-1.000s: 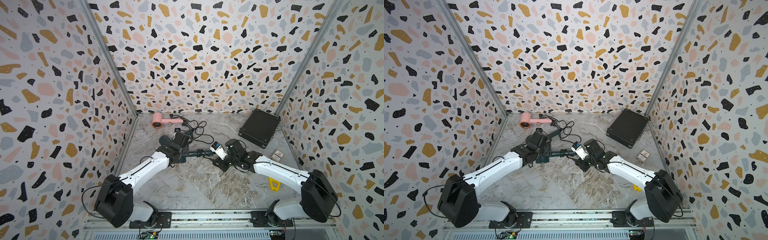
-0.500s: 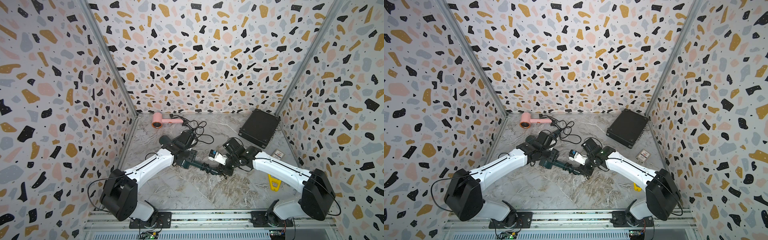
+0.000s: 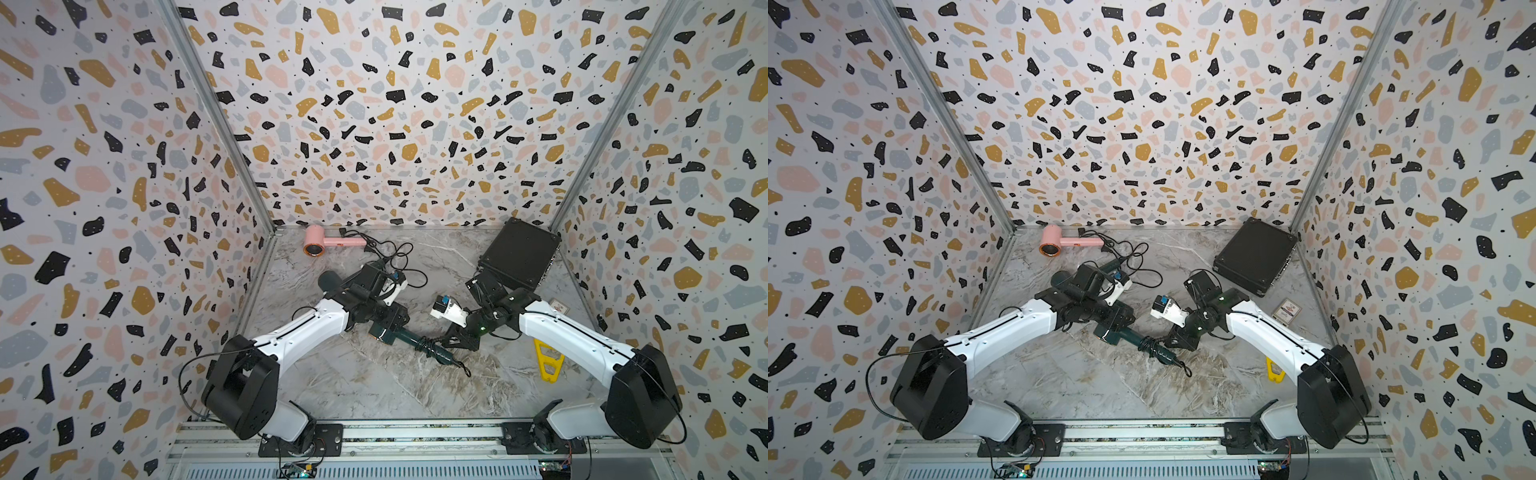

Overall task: Wrap the cord around the hair dryer
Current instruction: Wrap the power cord around the hair dryer, then place the hair dryer at the center of the board.

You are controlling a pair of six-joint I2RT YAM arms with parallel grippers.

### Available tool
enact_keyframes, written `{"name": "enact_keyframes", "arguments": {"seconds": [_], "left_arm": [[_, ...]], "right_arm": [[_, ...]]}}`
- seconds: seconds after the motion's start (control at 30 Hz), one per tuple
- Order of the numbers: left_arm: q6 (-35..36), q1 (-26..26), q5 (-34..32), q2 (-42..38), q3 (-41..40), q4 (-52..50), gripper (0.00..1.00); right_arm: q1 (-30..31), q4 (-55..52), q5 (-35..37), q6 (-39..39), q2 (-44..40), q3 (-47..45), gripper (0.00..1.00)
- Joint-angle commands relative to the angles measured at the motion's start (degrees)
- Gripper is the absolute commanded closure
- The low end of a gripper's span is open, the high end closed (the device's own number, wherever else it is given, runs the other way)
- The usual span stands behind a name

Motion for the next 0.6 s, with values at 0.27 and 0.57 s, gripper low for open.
{"name": "enact_keyframes", "arguments": {"seconds": [0.27,0.57], "left_arm": [[4.8,-3.3,13.5,4.3,-0.2,-12.0,1.00],[4.0,-3.3,7.6,9.2,3.9,-16.3,1.00]], "right_arm": [[-4.0,26.2,2.3,11.1,2.9,-0.1,1.00],[-2.8,24.8,3.4,9.0,-0.8,0.3,1.00]]}}
